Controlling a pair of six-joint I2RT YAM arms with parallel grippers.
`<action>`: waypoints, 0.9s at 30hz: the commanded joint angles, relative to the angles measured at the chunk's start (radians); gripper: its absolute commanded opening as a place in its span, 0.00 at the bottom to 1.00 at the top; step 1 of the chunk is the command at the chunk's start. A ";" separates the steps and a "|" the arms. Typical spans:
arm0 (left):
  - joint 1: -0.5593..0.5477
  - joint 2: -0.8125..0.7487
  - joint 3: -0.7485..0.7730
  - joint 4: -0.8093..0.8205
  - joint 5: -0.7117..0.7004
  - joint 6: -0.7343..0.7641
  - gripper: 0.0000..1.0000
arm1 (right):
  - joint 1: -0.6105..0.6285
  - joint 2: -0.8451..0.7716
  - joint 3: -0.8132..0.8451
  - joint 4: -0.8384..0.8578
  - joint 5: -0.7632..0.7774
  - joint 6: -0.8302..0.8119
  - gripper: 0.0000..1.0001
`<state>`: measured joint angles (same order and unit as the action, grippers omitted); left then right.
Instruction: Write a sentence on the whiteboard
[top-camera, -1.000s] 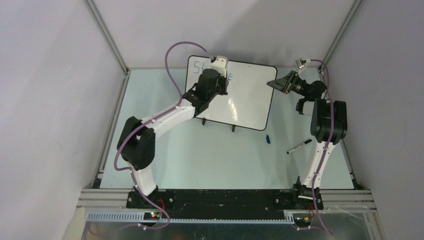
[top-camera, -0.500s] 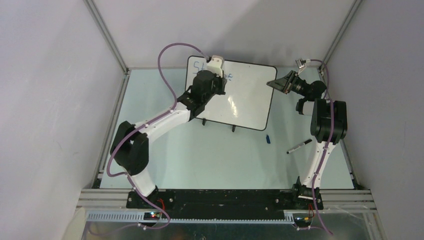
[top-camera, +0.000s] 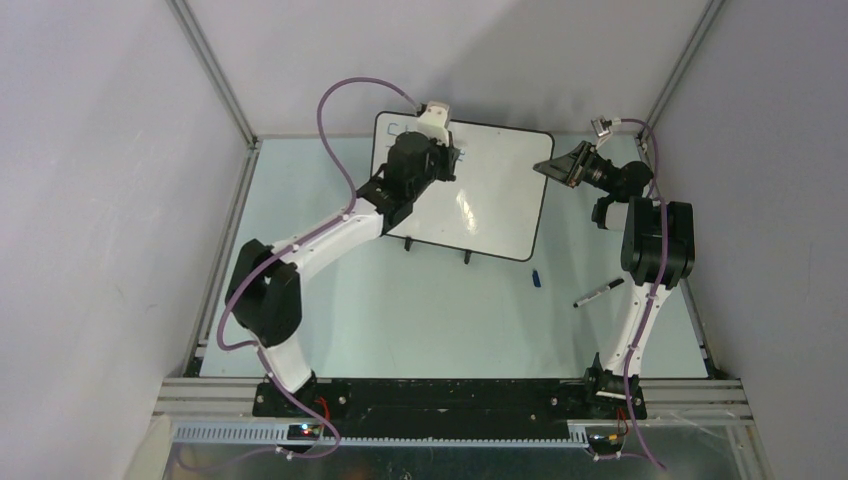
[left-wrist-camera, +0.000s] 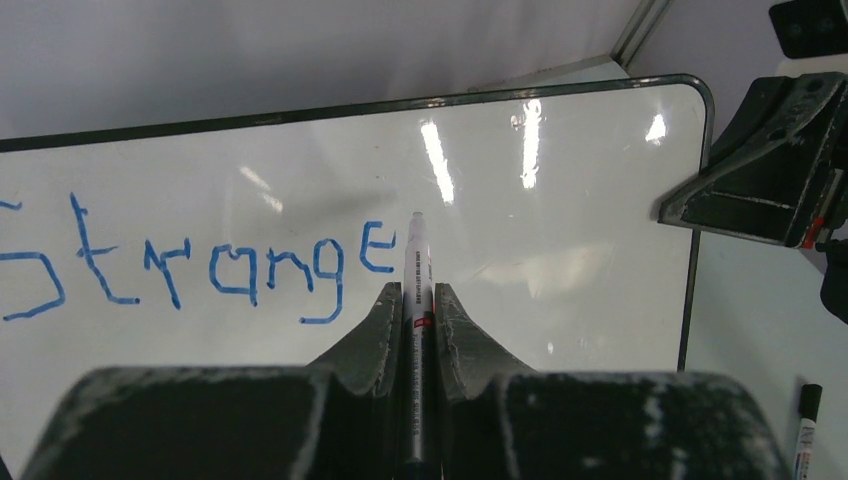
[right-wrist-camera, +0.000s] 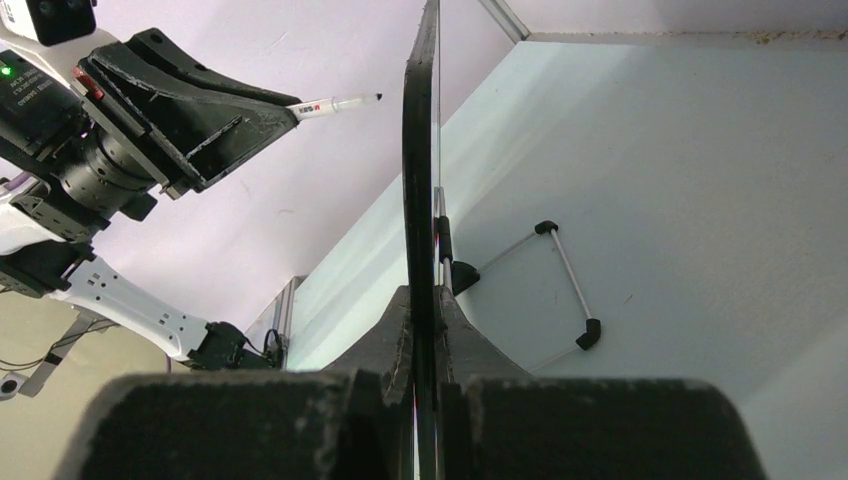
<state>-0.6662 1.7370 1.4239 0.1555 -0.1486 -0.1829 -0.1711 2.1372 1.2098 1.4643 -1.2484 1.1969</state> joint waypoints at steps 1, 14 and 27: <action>0.000 0.025 0.060 0.001 0.023 0.003 0.00 | -0.004 -0.074 0.010 0.042 -0.003 0.042 0.00; -0.001 0.049 0.082 -0.041 0.010 0.010 0.00 | -0.005 -0.074 0.011 0.042 -0.003 0.044 0.00; -0.001 0.082 0.129 -0.065 0.011 0.016 0.00 | -0.005 -0.074 0.010 0.042 -0.002 0.044 0.00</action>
<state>-0.6662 1.8133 1.5051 0.0860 -0.1425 -0.1818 -0.1711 2.1372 1.2098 1.4643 -1.2495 1.1969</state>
